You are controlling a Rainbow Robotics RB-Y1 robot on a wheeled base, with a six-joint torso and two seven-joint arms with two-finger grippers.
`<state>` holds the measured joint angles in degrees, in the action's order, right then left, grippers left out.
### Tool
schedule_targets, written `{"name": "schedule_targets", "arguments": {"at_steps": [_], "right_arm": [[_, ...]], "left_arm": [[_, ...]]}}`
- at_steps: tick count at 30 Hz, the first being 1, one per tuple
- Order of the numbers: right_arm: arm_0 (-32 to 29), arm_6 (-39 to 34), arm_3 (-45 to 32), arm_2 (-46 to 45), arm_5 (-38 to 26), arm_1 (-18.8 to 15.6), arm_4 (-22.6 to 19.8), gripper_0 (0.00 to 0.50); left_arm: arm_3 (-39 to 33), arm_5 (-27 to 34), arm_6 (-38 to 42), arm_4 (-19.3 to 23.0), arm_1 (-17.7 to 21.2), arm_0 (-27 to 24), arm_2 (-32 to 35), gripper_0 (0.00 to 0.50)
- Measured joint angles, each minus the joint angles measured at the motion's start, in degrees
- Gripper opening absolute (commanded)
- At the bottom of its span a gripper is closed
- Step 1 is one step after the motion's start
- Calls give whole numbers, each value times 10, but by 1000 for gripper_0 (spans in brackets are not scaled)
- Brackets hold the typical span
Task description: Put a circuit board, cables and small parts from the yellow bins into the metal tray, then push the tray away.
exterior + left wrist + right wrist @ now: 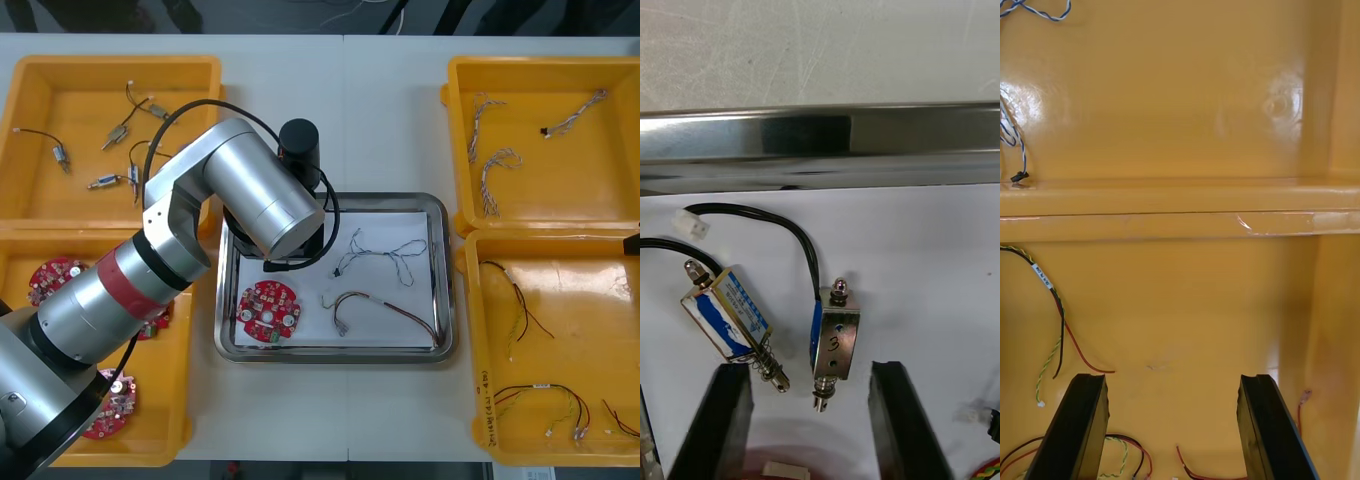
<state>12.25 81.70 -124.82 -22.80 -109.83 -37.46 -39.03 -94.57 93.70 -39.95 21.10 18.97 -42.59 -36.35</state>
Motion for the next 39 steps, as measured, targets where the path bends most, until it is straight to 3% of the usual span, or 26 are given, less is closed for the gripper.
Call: {"name": "schedule_targets", "arguments": {"at_steps": [11, 16, 26, 39], "right_arm": [[-1, 0, 0, 0, 0, 0, -4, 500], [-1, 0, 0, 0, 0, 0, -4, 500], [-1, 0, 0, 0, 0, 0, -5, 500], [-1, 0, 0, 0, 0, 0, -10, 500]], "left_arm": [[-4, 2, 6, -5, 0, 0, -7, 500], [-34, 49, 12, -1, 0, 0, 8, 500], [-129, 148, 12, 51, 14, 0, 96, 500], [-159, 158, 12, 143, 95, 0, 178, 500]]}}
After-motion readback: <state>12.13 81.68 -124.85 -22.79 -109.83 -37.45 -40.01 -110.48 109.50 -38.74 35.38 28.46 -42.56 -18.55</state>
